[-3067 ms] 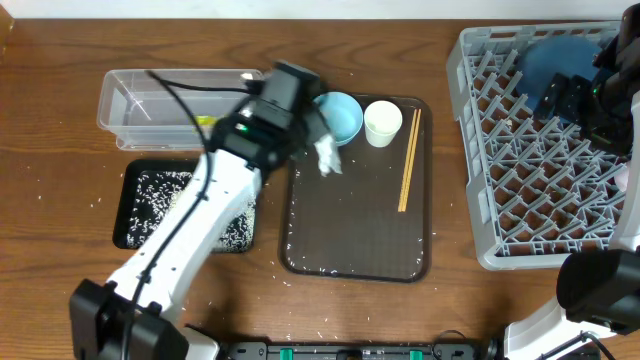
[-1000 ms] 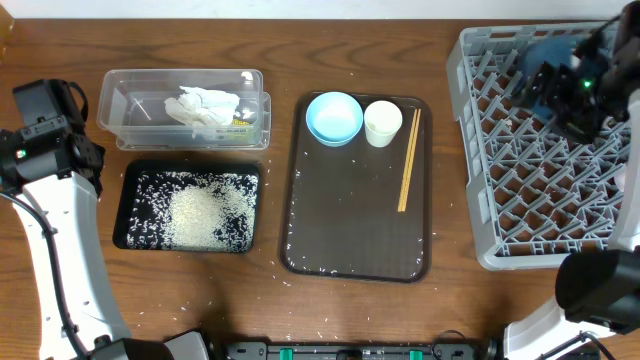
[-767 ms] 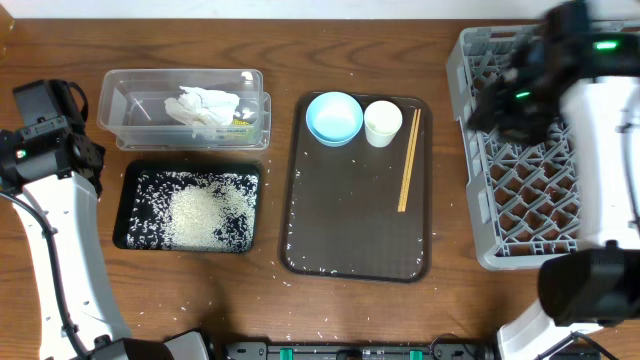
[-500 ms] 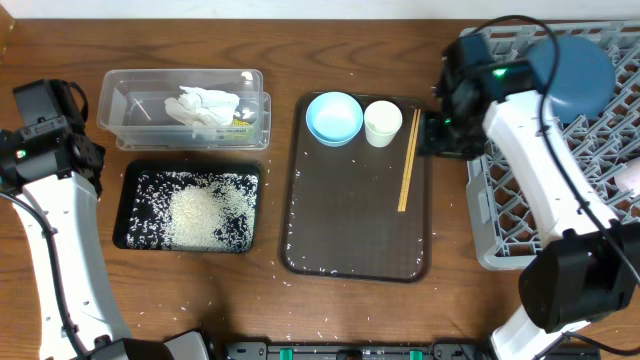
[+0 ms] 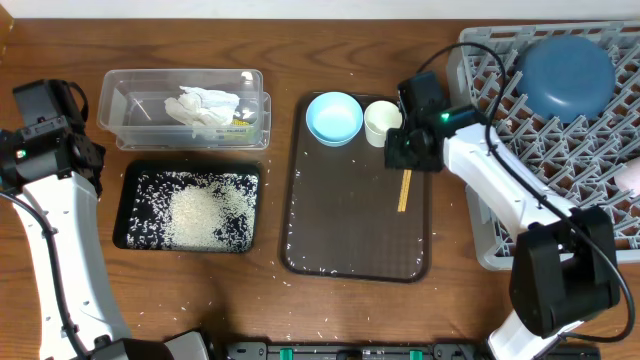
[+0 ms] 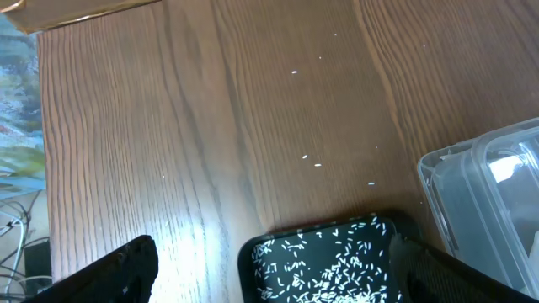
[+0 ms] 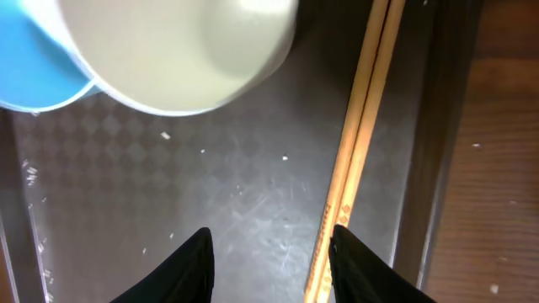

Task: Sort waste into correct bins and load items into the dishwasher rack
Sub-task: 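Reach the right gripper to the wooden chopsticks and grasp one, then lift the chopstick with the right gripper and stand it in the rack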

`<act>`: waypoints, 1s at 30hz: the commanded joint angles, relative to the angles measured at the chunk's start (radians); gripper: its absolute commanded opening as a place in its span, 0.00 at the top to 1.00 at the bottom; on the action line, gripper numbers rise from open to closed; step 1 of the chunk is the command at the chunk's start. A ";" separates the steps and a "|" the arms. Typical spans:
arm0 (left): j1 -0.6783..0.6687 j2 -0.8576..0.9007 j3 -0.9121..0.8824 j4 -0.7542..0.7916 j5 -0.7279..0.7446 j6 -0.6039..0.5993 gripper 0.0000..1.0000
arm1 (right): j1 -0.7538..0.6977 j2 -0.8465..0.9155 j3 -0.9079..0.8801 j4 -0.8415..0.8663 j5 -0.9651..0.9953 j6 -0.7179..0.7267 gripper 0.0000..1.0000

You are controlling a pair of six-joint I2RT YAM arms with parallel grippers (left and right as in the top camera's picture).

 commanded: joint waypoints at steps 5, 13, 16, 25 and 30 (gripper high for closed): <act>0.003 0.003 0.003 -0.003 -0.005 0.013 0.10 | 0.009 0.009 -0.069 0.094 0.055 0.080 0.59; 0.003 0.003 0.003 -0.003 -0.005 0.013 0.10 | 0.011 0.009 -0.151 0.177 0.093 0.115 0.59; 0.003 0.003 0.003 -0.003 -0.005 0.013 0.10 | 0.011 0.010 -0.164 0.196 0.096 0.114 0.59; 0.003 0.003 0.003 -0.003 -0.005 0.013 0.09 | 0.017 0.064 -0.165 0.218 0.097 0.114 0.60; 0.003 0.003 0.003 -0.003 -0.005 0.013 0.09 | 0.016 0.092 -0.165 0.217 0.100 0.108 0.60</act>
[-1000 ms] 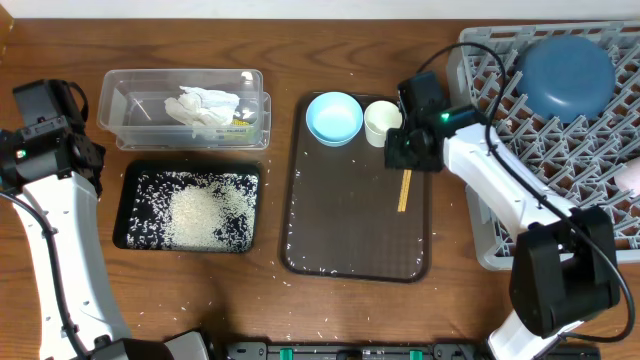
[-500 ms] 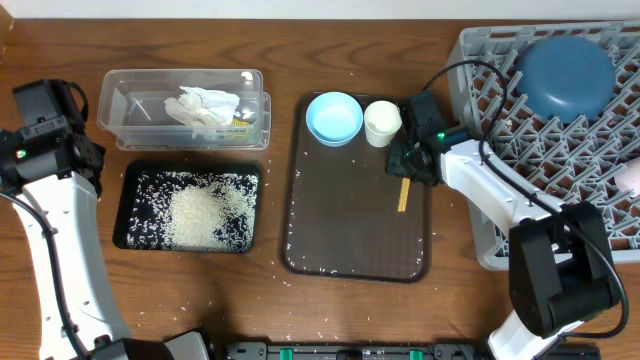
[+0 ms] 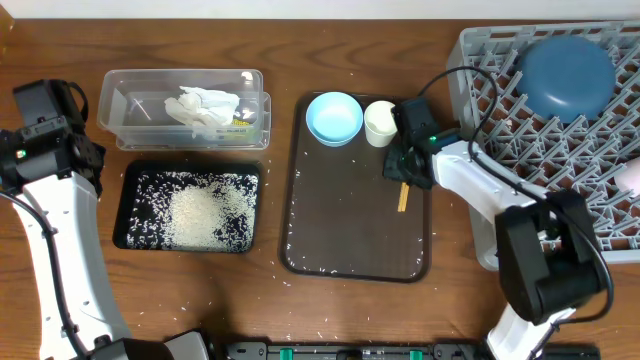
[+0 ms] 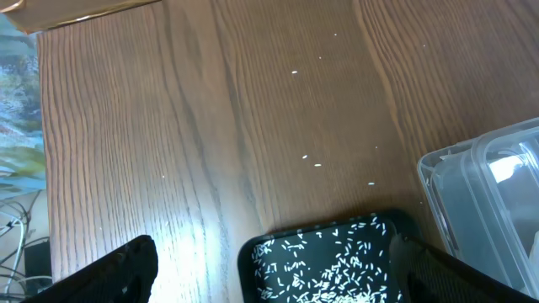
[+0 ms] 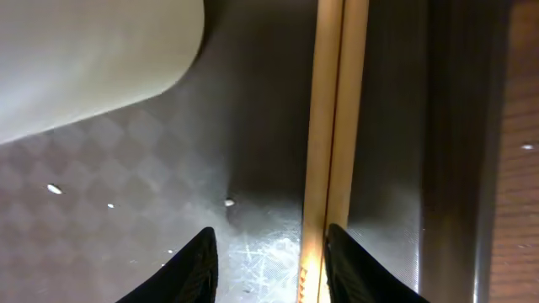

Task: Sort waste into correct bins and load items into the dishwasher rack
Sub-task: 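Lift the chopstick with the right gripper and stand it in the rack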

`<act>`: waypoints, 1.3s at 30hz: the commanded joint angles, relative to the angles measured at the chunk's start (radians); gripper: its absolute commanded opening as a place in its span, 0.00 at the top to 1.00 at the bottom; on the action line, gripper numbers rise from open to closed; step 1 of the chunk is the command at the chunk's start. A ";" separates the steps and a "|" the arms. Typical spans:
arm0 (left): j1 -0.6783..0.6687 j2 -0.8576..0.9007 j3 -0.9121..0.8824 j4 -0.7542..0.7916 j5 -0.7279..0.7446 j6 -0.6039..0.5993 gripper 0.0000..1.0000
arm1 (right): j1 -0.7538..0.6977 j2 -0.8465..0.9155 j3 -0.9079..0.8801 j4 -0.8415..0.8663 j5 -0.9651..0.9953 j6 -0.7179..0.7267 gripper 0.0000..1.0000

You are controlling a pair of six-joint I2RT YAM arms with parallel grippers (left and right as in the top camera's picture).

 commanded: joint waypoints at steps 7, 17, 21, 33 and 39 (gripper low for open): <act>0.003 0.003 0.003 -0.003 -0.005 0.013 0.10 | 0.008 0.020 -0.008 -0.035 0.043 0.002 0.61; 0.003 0.003 0.003 -0.003 -0.005 0.013 0.09 | 0.007 0.048 -0.006 -0.079 0.047 -0.010 0.93; 0.003 0.003 0.003 -0.003 -0.005 0.013 0.09 | 0.005 0.018 0.010 -0.113 0.044 -0.026 0.99; 0.003 0.003 0.003 -0.003 -0.005 0.013 0.09 | -0.136 -0.225 0.255 -0.321 0.010 -0.248 0.99; 0.003 0.003 0.003 -0.003 -0.005 0.013 0.09 | -0.272 -0.338 0.301 -0.343 0.010 -0.411 0.99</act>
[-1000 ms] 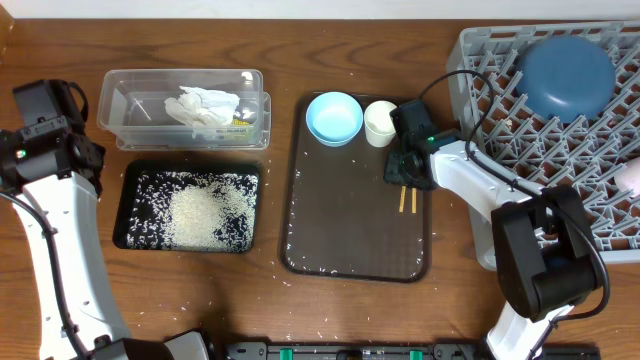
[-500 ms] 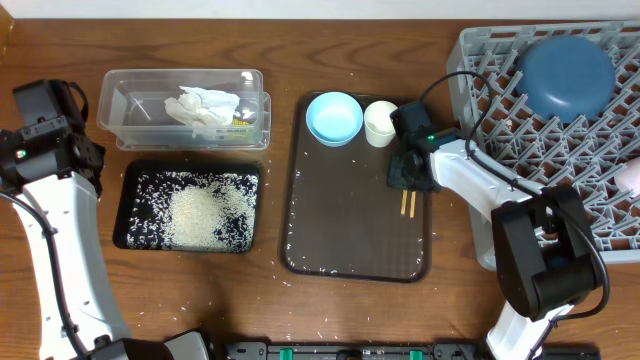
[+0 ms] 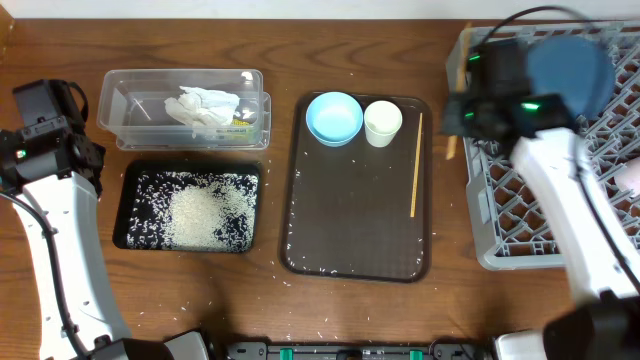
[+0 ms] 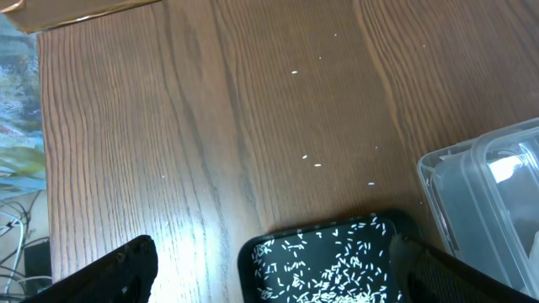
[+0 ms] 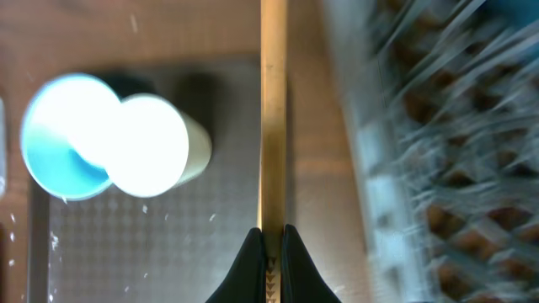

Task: Sort waste into correct bins and load items into the dishwasher rack
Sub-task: 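Lift the chopstick with the right gripper and stand it in the rack, then move the right gripper back to the remaining chopstick and grasp it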

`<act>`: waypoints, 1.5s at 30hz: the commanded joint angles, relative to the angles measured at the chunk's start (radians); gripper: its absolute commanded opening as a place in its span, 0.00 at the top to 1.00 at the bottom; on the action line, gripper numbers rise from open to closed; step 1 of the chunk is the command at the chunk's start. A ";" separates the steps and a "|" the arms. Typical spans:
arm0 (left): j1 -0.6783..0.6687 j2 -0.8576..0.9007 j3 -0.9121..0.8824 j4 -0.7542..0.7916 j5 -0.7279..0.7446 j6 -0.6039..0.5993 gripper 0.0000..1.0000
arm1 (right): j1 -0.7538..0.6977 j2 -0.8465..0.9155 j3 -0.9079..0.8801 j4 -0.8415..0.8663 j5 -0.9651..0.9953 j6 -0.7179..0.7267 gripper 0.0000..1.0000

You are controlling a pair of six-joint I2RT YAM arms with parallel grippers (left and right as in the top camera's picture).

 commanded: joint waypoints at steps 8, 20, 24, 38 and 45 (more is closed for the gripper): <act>0.003 0.003 0.003 -0.003 -0.005 0.013 0.09 | -0.189 -0.010 0.007 0.000 -0.001 -0.299 0.99; 0.003 0.003 0.003 -0.003 -0.005 0.013 0.09 | -0.208 0.147 0.007 0.022 -0.057 -0.369 0.99; 0.003 0.003 0.003 -0.003 -0.005 0.013 0.09 | -0.208 0.167 0.007 0.025 -0.055 -0.379 0.99; 0.003 0.003 0.003 -0.003 -0.005 0.013 0.09 | -0.243 0.202 0.006 0.060 -0.046 -0.404 0.97; 0.003 0.003 0.003 -0.003 -0.005 0.013 0.09 | -0.243 0.222 0.006 0.063 -0.078 -0.404 0.77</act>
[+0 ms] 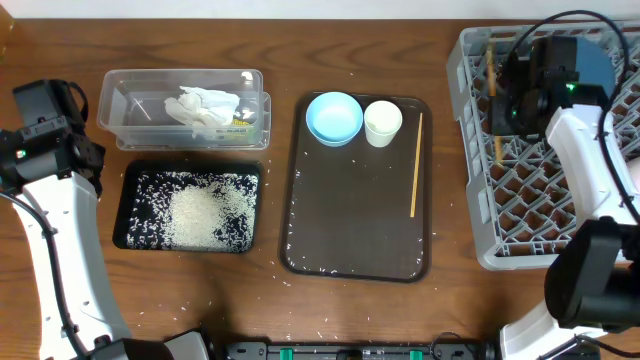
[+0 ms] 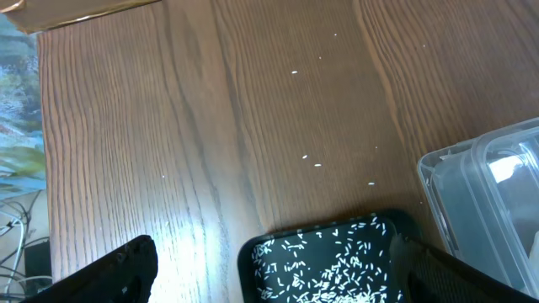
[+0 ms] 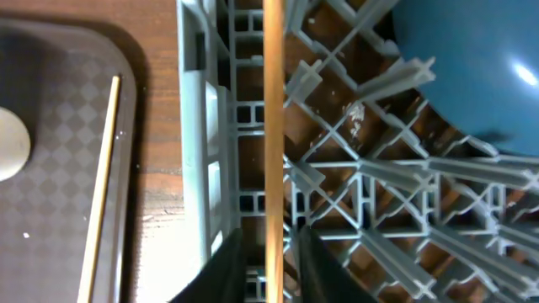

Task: Sort waste into correct bins and load items into the dishwasher rack
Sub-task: 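Move the right gripper back to the remaining chopstick and grasp it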

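One wooden chopstick (image 1: 494, 150) lies lengthwise in the left part of the grey dishwasher rack (image 1: 560, 235). In the right wrist view this chopstick (image 3: 274, 126) runs between my right gripper's (image 3: 268, 269) fingers, which stand open with a small gap on each side. A second chopstick (image 1: 416, 165) lies on the brown tray (image 1: 355, 235) near its right rim. A light blue bowl (image 1: 334, 117) and a white cup (image 1: 383, 123) stand at the tray's far end. My left gripper (image 2: 274, 282) hangs open, high over the corner of the black rice tray (image 2: 320, 261).
A dark blue bowl (image 1: 592, 55) sits upside down in the rack's far part. A clear bin (image 1: 185, 108) with crumpled tissue stands at the back left, the black tray of rice (image 1: 190, 208) in front of it. Rice grains are scattered on the table.
My right gripper was shut on the chopstick above the rack's left edge. Now it is further over the rack, the chopstick rests in the grid and the jaws have opened. The left arm has not moved.
My right gripper stood open over two chopsticks on the tray beside the cup, then lower, straddling one. Then it held that chopstick by the rack's left edge, the other staying on the tray. Now the chopstick lies in the rack, released.
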`<act>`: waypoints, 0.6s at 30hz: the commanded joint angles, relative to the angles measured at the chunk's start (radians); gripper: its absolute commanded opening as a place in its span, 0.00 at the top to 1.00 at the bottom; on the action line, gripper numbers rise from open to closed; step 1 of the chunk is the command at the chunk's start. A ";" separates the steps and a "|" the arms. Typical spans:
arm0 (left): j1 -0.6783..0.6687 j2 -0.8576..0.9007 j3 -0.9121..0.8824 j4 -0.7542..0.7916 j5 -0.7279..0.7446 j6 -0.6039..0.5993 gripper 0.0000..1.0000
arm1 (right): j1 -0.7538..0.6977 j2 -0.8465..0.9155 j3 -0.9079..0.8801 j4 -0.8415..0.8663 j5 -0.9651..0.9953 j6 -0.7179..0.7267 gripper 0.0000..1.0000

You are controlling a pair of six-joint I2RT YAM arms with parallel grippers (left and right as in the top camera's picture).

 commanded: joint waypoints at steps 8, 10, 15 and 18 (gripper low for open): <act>0.003 0.003 0.003 -0.003 -0.005 0.013 0.09 | 0.007 -0.010 0.003 -0.041 -0.126 -0.003 0.59; 0.003 0.003 0.003 -0.003 -0.005 0.013 0.09 | 0.009 -0.039 0.010 -0.060 -0.226 -0.003 0.58; 0.003 0.003 0.003 -0.003 -0.005 0.013 0.09 | 0.028 -0.125 0.011 -0.119 -0.450 -0.001 0.57; 0.003 0.003 0.003 -0.003 -0.005 0.013 0.09 | 0.074 -0.149 0.011 -0.177 -0.428 0.066 0.57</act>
